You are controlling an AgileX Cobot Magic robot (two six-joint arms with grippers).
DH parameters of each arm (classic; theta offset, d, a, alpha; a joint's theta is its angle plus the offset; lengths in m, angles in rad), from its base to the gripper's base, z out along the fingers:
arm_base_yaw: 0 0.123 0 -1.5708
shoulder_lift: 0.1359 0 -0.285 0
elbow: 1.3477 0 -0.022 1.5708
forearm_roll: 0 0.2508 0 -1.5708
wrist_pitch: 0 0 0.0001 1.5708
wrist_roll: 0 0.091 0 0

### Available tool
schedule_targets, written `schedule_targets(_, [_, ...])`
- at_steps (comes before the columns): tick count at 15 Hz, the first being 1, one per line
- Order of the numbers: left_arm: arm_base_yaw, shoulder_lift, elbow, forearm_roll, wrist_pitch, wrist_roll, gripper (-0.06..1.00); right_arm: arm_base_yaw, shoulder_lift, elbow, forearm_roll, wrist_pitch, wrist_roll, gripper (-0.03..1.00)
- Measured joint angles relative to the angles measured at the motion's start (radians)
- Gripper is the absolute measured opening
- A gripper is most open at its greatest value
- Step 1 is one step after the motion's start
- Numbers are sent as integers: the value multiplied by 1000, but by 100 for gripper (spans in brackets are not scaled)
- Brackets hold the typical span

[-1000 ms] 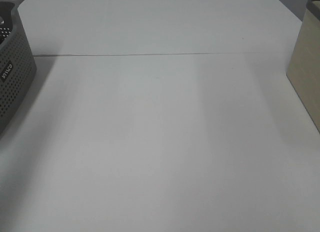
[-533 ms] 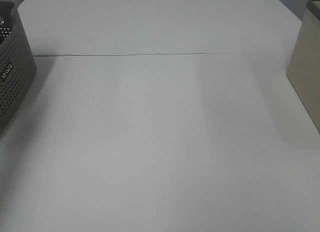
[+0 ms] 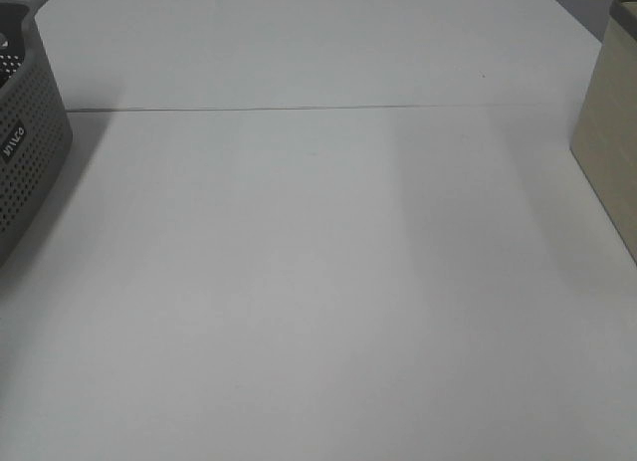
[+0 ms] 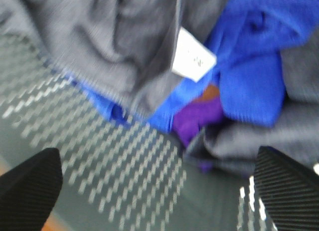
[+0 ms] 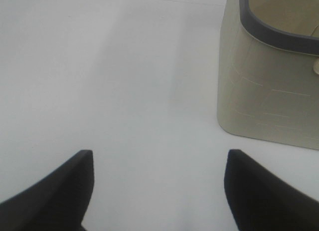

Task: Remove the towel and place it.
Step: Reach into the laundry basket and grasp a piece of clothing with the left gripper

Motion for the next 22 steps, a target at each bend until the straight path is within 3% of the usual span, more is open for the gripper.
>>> schedule_targets(9, [0, 149, -7, -46, -121, 0, 95, 0, 0, 0, 0, 0, 0, 71])
schedule_targets(11, [0, 149, -7, -53, -122, 0, 87, 0, 0, 0, 0, 0, 0, 71])
schedule_targets(12, [0, 149, -7, -54, -122, 0, 76, 0, 0, 0, 0, 0, 0, 71])
schedule_targets(16, [0, 149, -7, -55, -142, -20, 55, 0, 0, 0, 0, 0, 0, 71])
schedule_targets(22, [0, 149, -7, -55, -150, -56, 47, 0, 0, 0, 0, 0, 0, 71])
